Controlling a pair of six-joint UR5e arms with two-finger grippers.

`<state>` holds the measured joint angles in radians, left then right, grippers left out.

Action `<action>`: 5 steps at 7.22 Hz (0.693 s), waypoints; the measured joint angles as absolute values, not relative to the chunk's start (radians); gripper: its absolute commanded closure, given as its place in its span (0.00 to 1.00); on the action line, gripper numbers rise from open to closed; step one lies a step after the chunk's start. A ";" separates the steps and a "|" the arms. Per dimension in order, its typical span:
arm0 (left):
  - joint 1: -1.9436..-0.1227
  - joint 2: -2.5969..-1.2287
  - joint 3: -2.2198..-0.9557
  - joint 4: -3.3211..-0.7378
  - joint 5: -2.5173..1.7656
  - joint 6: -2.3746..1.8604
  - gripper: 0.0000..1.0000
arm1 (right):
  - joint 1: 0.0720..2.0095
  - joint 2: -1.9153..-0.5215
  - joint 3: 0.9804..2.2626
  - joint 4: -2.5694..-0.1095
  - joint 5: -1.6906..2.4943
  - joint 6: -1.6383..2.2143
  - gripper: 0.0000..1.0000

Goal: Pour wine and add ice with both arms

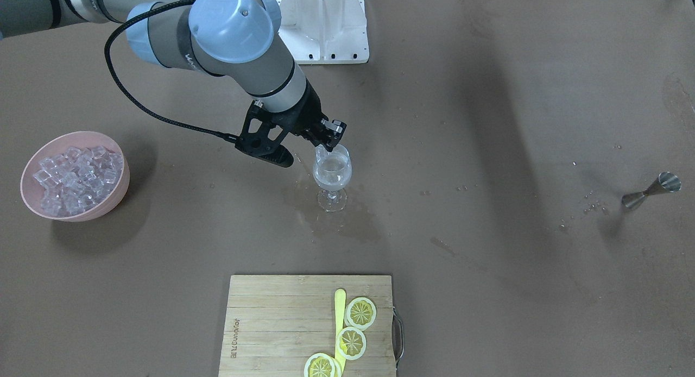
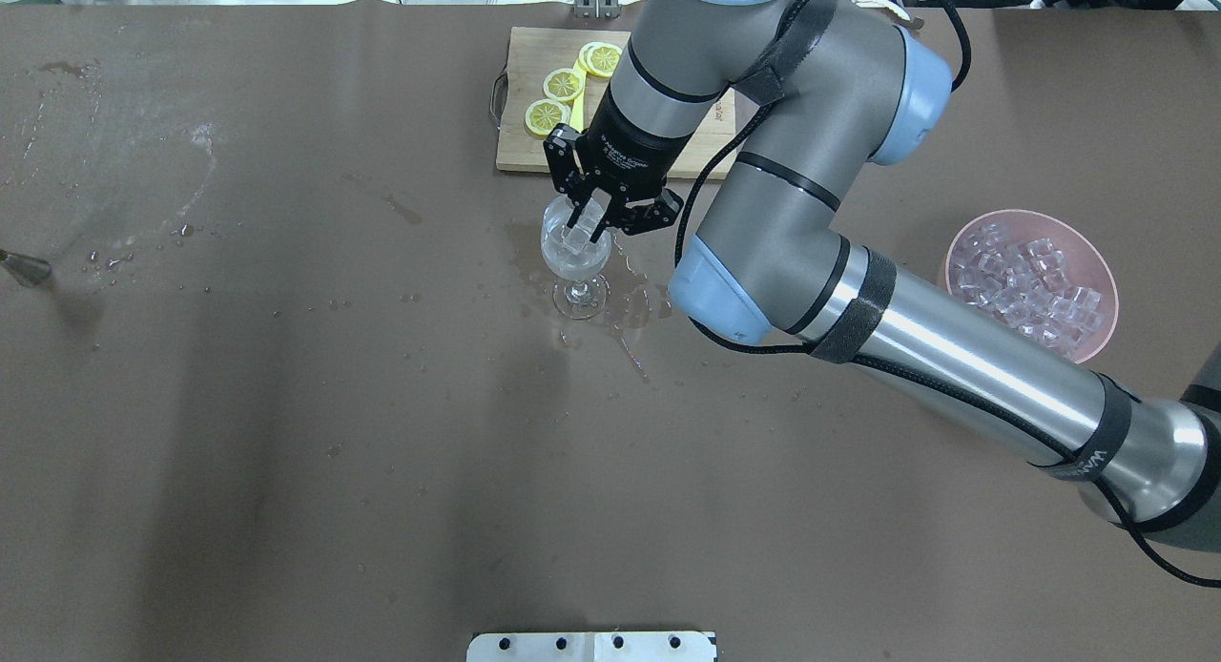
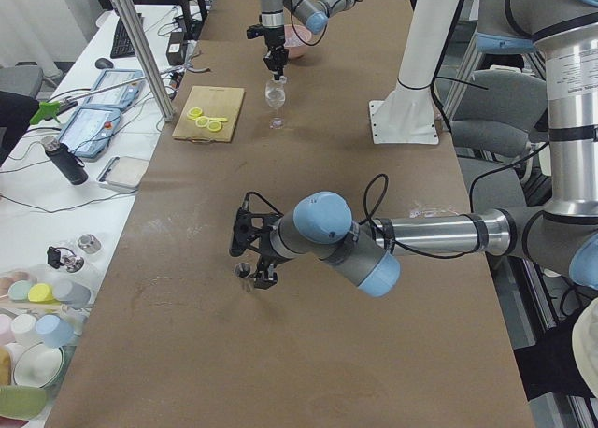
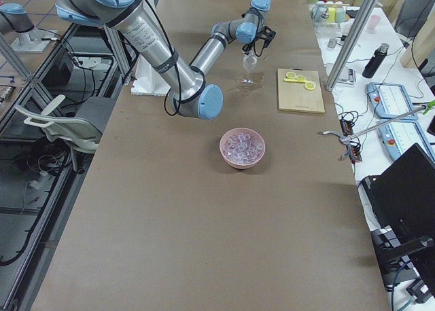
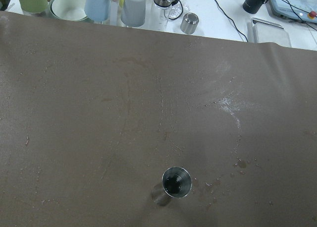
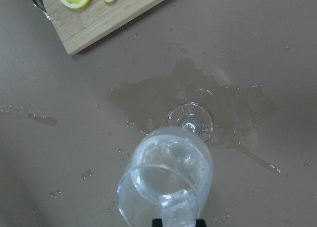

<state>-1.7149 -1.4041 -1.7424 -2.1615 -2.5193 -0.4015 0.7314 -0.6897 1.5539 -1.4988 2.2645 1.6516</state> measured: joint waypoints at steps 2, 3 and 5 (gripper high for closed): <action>-1.706 -1.502 -1.757 -1.881 -2.516 -0.276 0.02 | 0.731 -0.690 1.554 -1.499 2.264 1.652 0.67; -1.700 -1.562 -1.759 -1.741 -2.512 -0.208 0.02 | 0.730 -0.690 1.554 -1.499 2.264 1.651 0.62; -1.660 -1.650 -1.758 -1.548 -2.443 -0.151 0.02 | 0.731 -0.690 1.554 -1.499 2.265 1.651 0.53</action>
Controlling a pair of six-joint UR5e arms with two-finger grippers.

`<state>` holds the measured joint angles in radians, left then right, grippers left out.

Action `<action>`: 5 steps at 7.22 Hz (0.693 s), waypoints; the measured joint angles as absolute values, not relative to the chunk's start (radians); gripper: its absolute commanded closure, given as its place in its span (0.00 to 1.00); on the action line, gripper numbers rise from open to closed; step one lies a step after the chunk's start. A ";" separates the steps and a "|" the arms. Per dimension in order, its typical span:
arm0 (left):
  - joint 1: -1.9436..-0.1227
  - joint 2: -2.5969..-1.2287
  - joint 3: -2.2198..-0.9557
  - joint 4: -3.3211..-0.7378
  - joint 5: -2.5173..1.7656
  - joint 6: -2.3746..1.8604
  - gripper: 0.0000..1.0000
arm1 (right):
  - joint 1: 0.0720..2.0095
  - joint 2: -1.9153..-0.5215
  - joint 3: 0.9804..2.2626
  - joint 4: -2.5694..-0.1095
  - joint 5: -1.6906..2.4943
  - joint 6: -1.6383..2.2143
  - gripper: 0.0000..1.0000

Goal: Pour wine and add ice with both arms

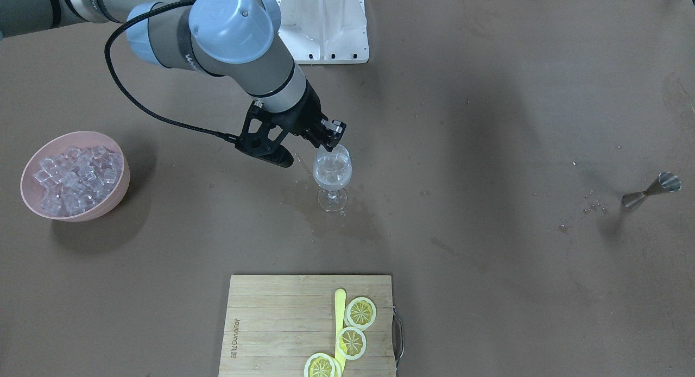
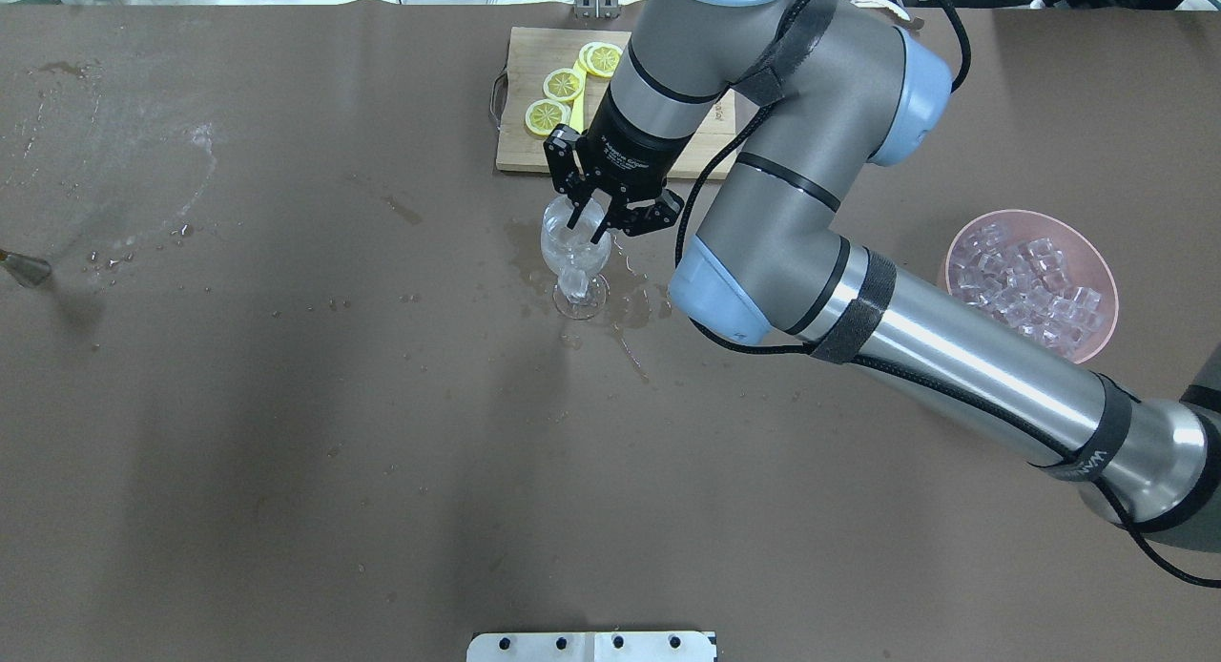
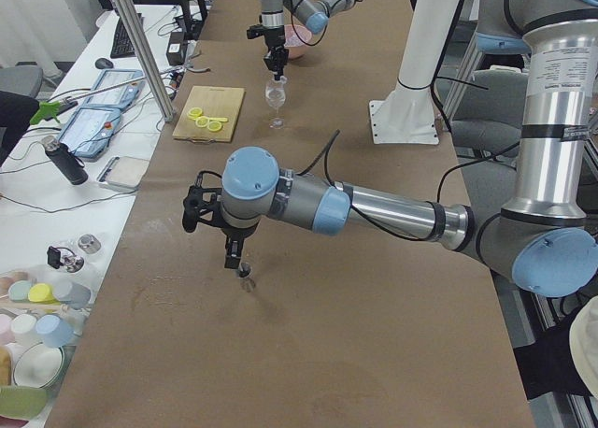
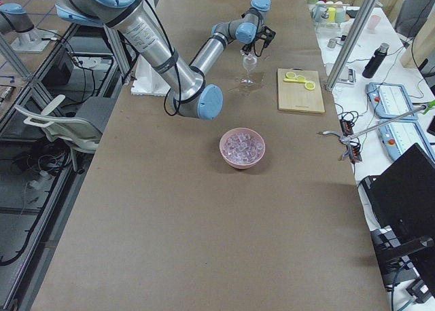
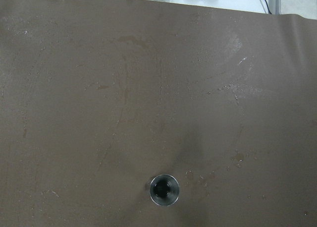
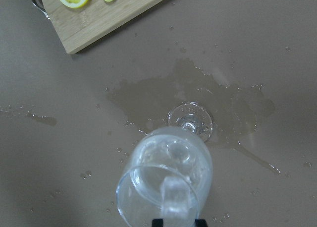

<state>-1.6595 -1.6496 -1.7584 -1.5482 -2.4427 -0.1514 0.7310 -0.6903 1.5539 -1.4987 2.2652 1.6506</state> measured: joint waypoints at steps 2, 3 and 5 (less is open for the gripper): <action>-1.619 -1.682 -1.755 -1.450 -2.353 -0.140 0.02 | 0.732 -0.690 1.554 -1.498 2.266 1.651 0.53; -1.613 -1.681 -1.748 -1.436 -2.338 -0.139 0.02 | 0.732 -0.690 1.554 -1.498 2.266 1.651 0.52; -1.608 -1.665 -1.723 -1.445 -2.334 -0.129 0.02 | 0.746 -0.690 1.559 -1.500 2.270 1.647 0.19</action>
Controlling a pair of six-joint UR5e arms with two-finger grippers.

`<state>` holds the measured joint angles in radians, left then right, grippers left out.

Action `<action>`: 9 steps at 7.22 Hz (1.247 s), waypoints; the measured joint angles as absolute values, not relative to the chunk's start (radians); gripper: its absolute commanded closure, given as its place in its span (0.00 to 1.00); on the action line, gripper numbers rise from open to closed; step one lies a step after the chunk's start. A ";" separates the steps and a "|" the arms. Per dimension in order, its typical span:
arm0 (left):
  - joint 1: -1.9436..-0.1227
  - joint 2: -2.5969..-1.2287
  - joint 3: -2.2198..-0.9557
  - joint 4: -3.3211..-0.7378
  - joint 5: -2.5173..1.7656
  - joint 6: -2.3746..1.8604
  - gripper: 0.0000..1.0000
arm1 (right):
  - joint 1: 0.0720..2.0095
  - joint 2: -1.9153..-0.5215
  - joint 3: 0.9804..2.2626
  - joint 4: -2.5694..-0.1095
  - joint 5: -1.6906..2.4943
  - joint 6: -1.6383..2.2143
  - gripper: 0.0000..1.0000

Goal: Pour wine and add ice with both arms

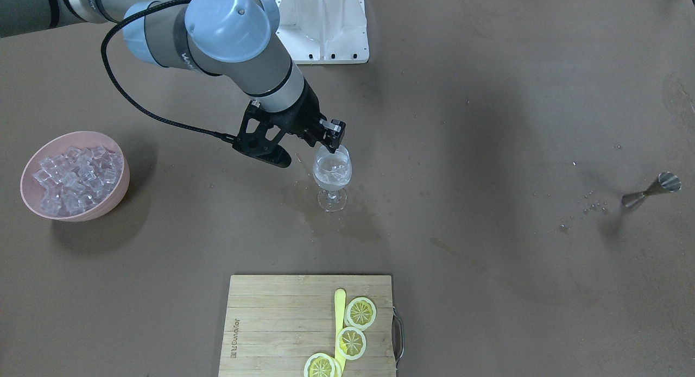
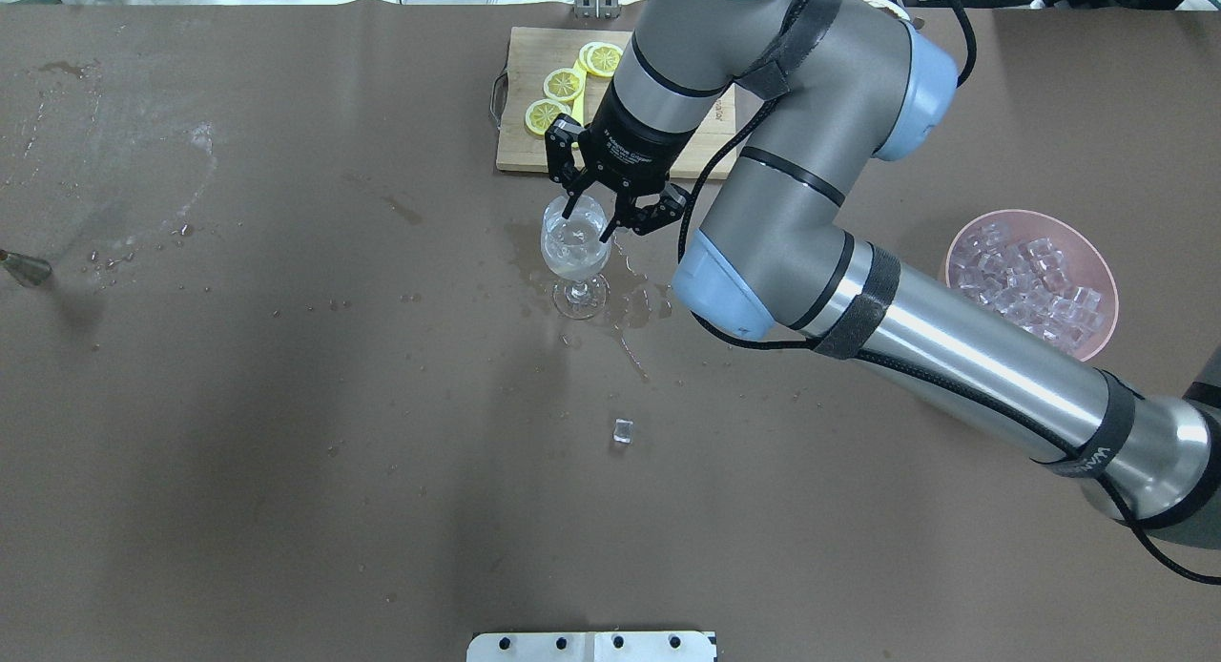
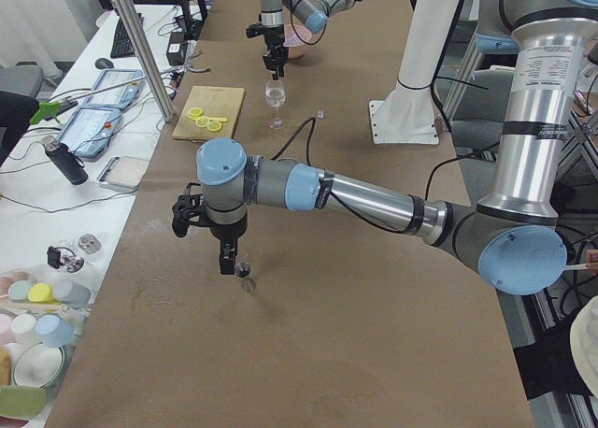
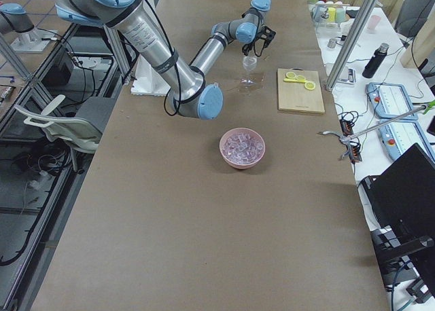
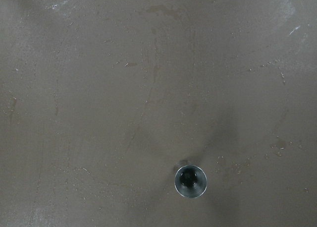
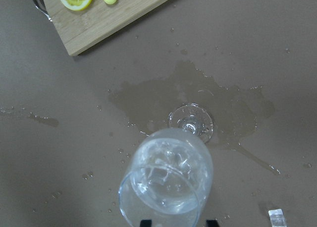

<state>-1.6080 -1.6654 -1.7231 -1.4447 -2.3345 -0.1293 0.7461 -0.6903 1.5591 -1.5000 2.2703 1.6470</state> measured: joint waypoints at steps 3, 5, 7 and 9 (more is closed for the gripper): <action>-1.606 -1.662 -1.607 -1.508 -2.343 -0.061 0.02 | 0.821 -0.744 1.607 -1.511 2.271 1.535 0.07; -1.605 -1.686 -1.534 -1.547 -2.343 -0.055 0.02 | 0.912 -0.840 1.655 -1.517 2.270 1.365 0.01; -1.605 -1.718 -1.501 -1.550 -2.343 -0.056 0.02 | 1.021 -0.919 1.677 -1.551 2.273 1.155 0.01; -1.605 -1.741 -1.497 -1.545 -2.343 -0.060 0.02 | 1.139 -1.029 1.685 -1.567 2.282 0.906 0.01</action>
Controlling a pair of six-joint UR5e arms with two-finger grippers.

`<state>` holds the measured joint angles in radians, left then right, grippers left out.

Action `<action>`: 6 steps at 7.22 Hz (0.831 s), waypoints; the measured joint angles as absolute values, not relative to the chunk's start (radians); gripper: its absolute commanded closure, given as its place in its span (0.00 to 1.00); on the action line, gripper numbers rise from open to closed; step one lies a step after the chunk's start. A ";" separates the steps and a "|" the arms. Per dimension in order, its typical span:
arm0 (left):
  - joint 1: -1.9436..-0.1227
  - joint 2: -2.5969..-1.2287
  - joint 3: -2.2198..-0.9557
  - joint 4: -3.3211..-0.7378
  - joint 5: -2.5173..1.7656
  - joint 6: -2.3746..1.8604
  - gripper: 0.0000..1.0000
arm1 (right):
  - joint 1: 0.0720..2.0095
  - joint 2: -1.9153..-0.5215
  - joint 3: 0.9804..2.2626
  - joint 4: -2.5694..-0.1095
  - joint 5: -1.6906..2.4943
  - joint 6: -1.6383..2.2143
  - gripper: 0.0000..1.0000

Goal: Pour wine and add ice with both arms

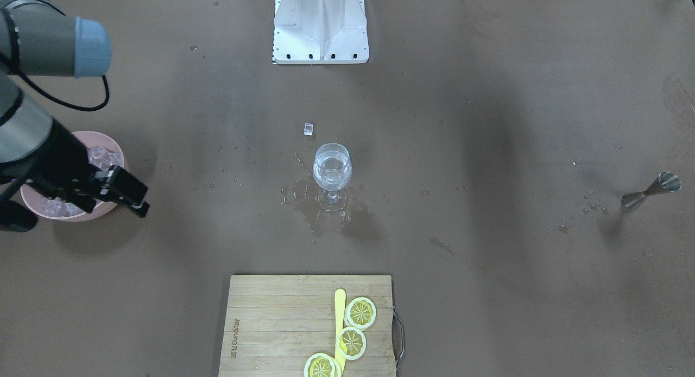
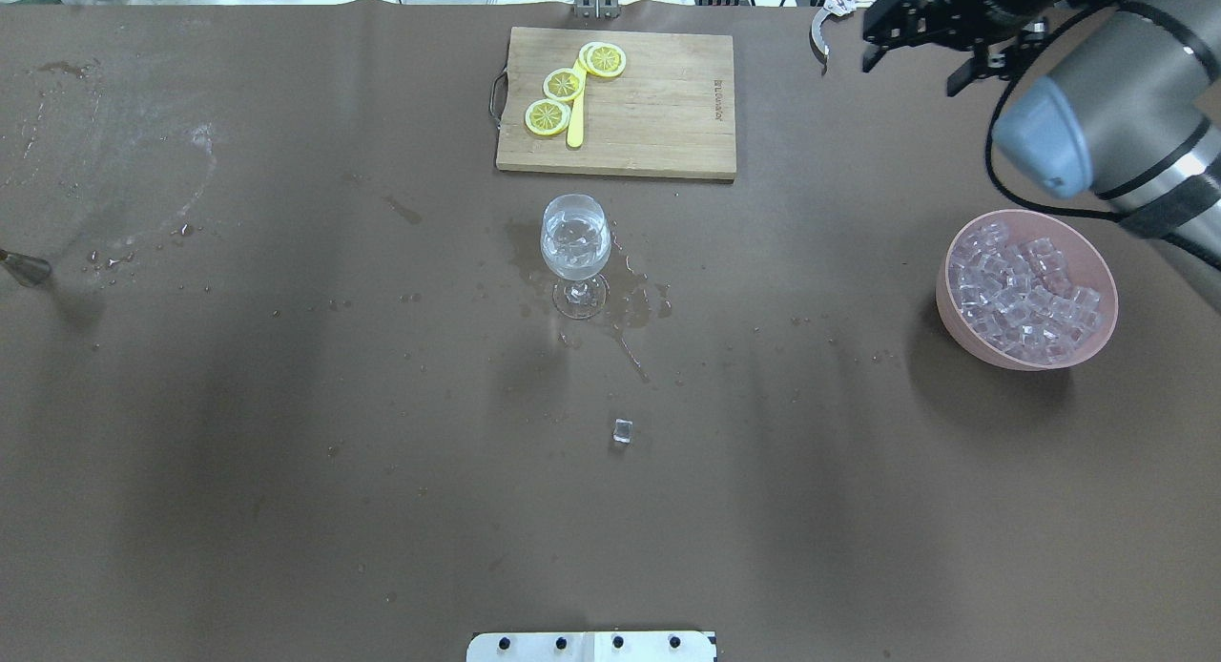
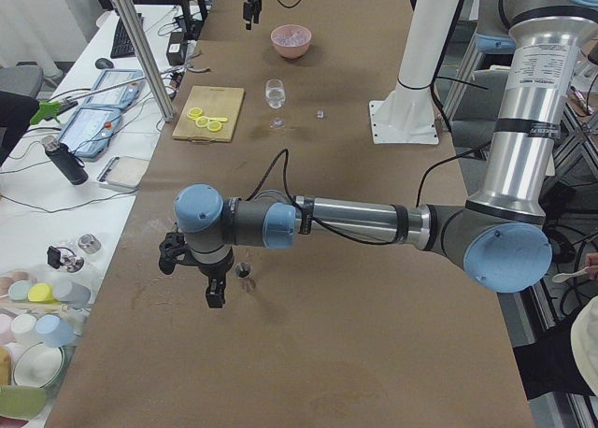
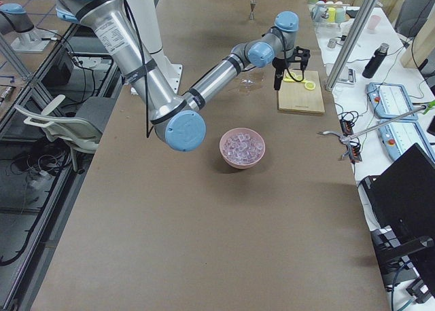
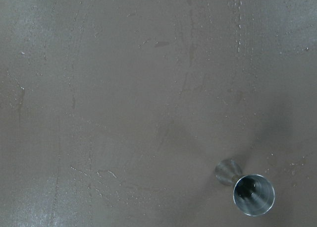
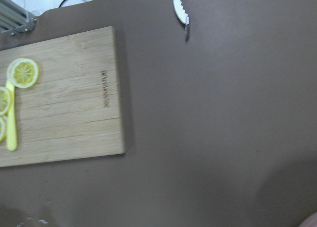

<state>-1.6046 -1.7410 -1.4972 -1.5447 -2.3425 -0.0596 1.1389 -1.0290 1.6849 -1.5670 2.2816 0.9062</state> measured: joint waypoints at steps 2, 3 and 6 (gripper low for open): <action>-1.605 -1.753 -1.495 -1.542 -2.342 -0.062 0.02 | 1.245 -1.124 1.682 -1.569 2.317 0.721 0.01; -1.605 -1.754 -1.494 -1.542 -2.341 -0.063 0.02 | 1.281 -1.173 1.683 -1.565 2.328 0.647 0.01; -1.603 -1.756 -1.486 -1.543 -2.340 -0.063 0.02 | 1.375 -1.358 1.777 -1.558 2.368 0.501 0.01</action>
